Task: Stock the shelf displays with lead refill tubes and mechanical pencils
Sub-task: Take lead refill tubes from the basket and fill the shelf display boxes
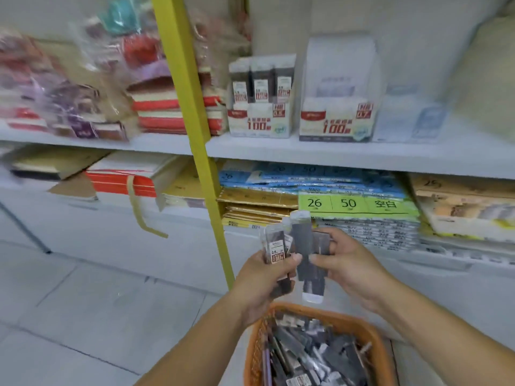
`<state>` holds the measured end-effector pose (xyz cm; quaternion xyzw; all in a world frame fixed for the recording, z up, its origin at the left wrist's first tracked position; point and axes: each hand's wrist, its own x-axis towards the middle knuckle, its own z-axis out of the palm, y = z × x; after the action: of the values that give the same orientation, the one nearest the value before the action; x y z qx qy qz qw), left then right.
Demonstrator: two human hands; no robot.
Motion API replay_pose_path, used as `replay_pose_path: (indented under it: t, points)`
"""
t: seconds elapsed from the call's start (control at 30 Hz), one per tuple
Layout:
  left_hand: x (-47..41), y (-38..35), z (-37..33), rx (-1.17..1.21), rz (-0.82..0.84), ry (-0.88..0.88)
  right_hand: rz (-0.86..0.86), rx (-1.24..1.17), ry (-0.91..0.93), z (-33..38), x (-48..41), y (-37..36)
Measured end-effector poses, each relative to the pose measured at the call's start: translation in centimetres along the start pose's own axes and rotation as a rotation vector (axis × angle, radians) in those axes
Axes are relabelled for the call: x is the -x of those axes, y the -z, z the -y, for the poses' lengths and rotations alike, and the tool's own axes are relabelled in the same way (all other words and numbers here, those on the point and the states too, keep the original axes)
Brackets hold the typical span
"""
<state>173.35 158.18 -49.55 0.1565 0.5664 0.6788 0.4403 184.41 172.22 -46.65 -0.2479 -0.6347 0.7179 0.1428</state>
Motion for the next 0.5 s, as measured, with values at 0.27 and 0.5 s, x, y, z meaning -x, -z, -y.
replay_pose_path:
  t: [0.27, 0.5]
  points:
    - [0.9, -2.0, -9.6, -0.07, -0.028, -0.173, 0.082, 0.087, 0.208, 9.4, -0.1, -1.8]
    - [0.4, -1.1, -10.0, 0.01, -0.006, -0.172, 0.021, 0.174, 0.235, 9.3, -1.8, -0.7]
